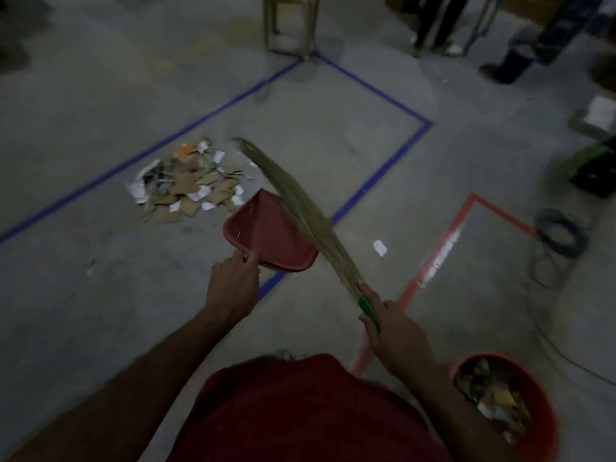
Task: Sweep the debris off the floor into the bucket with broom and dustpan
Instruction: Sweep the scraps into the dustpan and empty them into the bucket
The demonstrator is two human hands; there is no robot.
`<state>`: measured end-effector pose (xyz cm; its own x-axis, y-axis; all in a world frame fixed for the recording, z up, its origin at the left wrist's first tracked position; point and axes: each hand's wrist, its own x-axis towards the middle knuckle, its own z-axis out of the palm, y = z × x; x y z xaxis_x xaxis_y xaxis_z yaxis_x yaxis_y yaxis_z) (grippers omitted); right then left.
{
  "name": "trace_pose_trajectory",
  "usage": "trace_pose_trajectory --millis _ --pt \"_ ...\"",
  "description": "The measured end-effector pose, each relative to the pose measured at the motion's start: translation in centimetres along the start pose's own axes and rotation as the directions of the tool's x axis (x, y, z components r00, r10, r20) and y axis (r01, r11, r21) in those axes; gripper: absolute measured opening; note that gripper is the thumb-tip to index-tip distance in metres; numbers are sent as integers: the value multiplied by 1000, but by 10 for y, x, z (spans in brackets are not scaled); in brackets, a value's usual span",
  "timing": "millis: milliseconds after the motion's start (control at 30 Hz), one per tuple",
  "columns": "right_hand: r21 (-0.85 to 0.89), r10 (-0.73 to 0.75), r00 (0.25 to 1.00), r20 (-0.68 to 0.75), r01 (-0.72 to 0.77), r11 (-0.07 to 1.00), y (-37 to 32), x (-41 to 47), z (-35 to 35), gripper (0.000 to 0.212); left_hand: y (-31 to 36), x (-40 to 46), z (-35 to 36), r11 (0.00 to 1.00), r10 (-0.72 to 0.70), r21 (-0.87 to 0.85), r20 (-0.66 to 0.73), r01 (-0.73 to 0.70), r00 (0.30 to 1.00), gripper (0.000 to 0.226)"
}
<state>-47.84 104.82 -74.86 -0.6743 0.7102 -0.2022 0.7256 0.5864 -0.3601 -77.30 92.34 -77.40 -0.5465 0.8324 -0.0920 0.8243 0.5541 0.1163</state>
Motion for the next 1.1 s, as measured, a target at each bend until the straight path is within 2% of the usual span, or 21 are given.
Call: trace_pose_trajectory --millis 167,467,933,1100 --pt "-72 -155 984 87 162 984 -46 72 3 62 -55 -4 0 979 -195 -71 -74 190 978 25" --pt "-41 -352 913 207 367 929 -101 189 12 66 -129 7 0 889 -456 -78 -66 451 887 34" --pt "-34 -490 817 306 523 852 -154 431 -22 65 -170 162 -32 791 -611 -59 -78 608 788 31" --pt "-22 -513 791 333 551 834 -191 477 -19 66 -199 194 -37 766 -643 -66 -60 639 764 34"
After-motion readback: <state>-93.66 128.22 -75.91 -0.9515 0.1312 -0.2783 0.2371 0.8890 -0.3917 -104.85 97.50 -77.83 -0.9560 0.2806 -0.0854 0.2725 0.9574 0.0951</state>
